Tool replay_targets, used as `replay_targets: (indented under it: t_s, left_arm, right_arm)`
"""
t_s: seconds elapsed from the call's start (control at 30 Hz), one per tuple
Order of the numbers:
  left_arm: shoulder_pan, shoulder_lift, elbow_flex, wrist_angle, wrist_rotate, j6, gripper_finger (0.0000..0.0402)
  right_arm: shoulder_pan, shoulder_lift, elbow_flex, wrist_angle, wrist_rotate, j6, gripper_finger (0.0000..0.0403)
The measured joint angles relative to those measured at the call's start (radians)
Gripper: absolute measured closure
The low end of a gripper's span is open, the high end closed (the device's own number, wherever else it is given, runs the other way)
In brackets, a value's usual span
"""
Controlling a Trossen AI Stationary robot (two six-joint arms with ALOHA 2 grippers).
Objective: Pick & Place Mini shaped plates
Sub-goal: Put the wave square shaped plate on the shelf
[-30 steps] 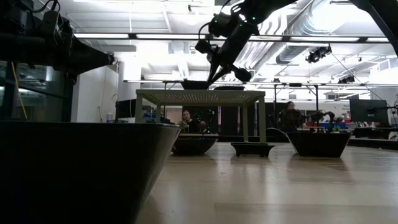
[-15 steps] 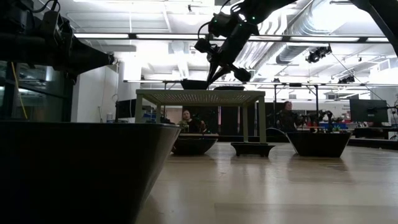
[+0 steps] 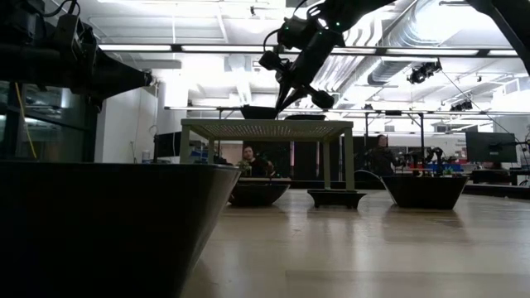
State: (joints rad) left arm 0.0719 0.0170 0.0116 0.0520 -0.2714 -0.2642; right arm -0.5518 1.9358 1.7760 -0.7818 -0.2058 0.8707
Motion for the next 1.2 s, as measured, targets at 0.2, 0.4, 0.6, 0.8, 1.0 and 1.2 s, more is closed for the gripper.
replay_targets:
  t_s: [0.2,0.4,0.6,0.8,1.0,1.2]
  left_arm:
    - [0.0,0.0,0.0,0.0,0.0,0.0,0.0316]
    - [0.0,0.0,0.0,0.0,0.0,0.0,0.0316]
    - [0.0,0.0,0.0,0.0,0.0,0.0,0.0316]
    - [0.0,0.0,0.0,0.0,0.0,0.0,0.0316]
    - [0.0,0.0,0.0,0.0,0.0,0.0,0.0316]
    - [0.0,0.0,0.0,0.0,0.0,0.0,0.0316]
  right_arm:
    - [0.0,0.0,0.0,0.0,-0.007,0.0,0.0402]
    - [0.0,0.0,0.0,0.0,-0.011,0.0,0.0402]
    - [0.0,0.0,0.0,0.0,-0.011,0.0,0.0402]
    - [0.0,0.0,0.0,0.0,-0.003,0.0,0.0402]
    - [0.0,0.0,0.0,-0.006,-0.003,-0.008,0.0402]
    - [0.0,0.0,0.0,-0.007,-0.003,-0.016,0.0402]
